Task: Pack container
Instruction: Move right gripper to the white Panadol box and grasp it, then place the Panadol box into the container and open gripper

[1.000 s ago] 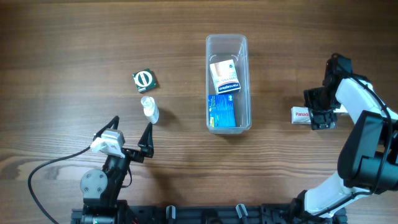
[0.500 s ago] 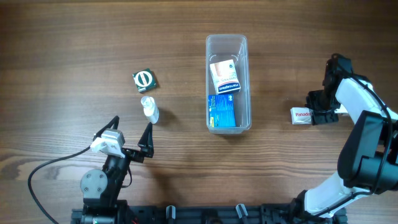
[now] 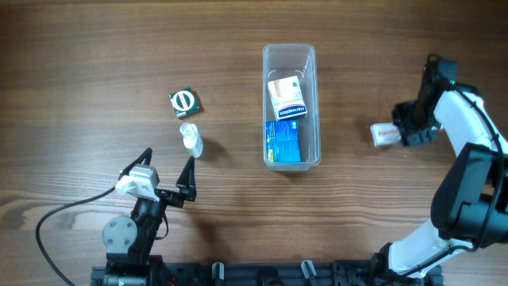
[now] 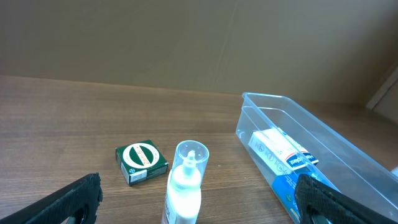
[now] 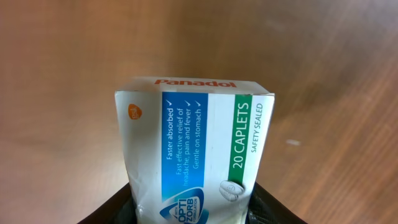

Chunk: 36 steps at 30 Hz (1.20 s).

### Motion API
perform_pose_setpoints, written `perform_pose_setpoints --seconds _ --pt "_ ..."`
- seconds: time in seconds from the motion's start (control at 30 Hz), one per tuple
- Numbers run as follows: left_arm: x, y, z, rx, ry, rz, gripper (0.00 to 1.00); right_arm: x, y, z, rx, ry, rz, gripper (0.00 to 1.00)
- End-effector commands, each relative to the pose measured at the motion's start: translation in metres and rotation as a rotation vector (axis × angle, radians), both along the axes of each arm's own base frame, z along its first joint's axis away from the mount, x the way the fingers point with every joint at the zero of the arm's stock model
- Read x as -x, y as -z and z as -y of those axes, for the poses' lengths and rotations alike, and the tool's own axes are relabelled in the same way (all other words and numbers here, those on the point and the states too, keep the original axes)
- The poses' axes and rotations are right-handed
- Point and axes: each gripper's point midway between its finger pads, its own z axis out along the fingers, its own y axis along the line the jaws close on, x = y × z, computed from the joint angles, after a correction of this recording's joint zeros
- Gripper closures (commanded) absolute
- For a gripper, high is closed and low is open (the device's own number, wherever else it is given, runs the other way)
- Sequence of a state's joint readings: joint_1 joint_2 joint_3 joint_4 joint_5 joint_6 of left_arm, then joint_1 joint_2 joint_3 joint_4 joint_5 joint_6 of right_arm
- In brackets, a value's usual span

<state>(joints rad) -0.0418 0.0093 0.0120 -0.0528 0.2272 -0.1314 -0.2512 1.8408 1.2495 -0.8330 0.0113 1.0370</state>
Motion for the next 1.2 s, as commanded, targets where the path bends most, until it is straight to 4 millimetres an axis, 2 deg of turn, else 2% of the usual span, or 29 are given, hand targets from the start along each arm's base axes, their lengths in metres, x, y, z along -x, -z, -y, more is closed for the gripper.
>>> perform_pose_setpoints --seconds 0.0,0.03,0.1,0.2,0.3,0.33,0.4,0.5,0.53,0.57,0.67,0.77,0.87,1.17 --pt "0.000 0.003 0.000 -0.019 0.002 -0.001 0.00 -0.044 -0.061 -0.011 -0.012 -0.174 0.199 0.52" --pt "0.000 0.003 0.000 -0.018 0.002 -0.001 0.00 -0.058 -0.082 -0.018 -0.011 -0.225 0.271 0.52" --pt "0.000 0.003 0.000 -0.018 0.002 -0.001 0.00 -0.080 -0.113 -0.029 0.021 -0.313 0.370 0.52" --pt "0.000 0.003 0.000 -0.018 0.002 -0.001 0.00 -0.109 -0.152 -0.057 0.075 -0.445 0.498 0.52" --pt "0.000 0.003 0.000 -0.018 0.002 -0.001 0.00 -0.136 -0.188 -0.111 0.123 -0.620 0.643 0.51" --pt "0.000 0.003 0.000 -0.019 0.002 -0.001 0.00 -0.143 -0.197 -0.136 0.145 -0.693 0.696 0.50" --pt "0.000 0.003 0.000 -0.019 0.002 -0.001 0.00 -0.147 -0.205 -0.170 0.191 -0.773 0.738 0.48" --pt "0.000 0.003 0.000 -0.018 0.002 -0.001 0.00 -0.143 -0.204 -0.212 0.271 -0.886 0.738 0.46" --pt "0.000 0.003 0.000 -0.019 0.002 -0.001 0.00 -0.139 -0.198 -0.235 0.318 -0.978 0.721 0.46" --pt "0.000 0.003 0.000 -0.018 0.002 -0.001 0.00 -0.136 -0.191 -0.247 0.338 -1.026 0.705 0.46" --pt "0.000 0.003 0.000 -0.018 0.002 -0.001 0.00 -0.129 -0.169 -0.263 0.357 -1.090 0.639 0.46" --pt "0.000 0.003 0.000 -0.018 0.002 -0.001 0.00 -0.125 -0.140 -0.267 0.357 -1.146 0.553 0.45" --pt "0.000 0.003 0.000 -0.019 0.002 -0.001 0.00 -0.119 -0.120 -0.265 0.344 -1.166 0.481 0.45" --pt "0.000 0.003 0.000 -0.018 0.002 -0.001 0.00 -0.113 -0.111 -0.265 0.331 -1.196 0.444 0.43"
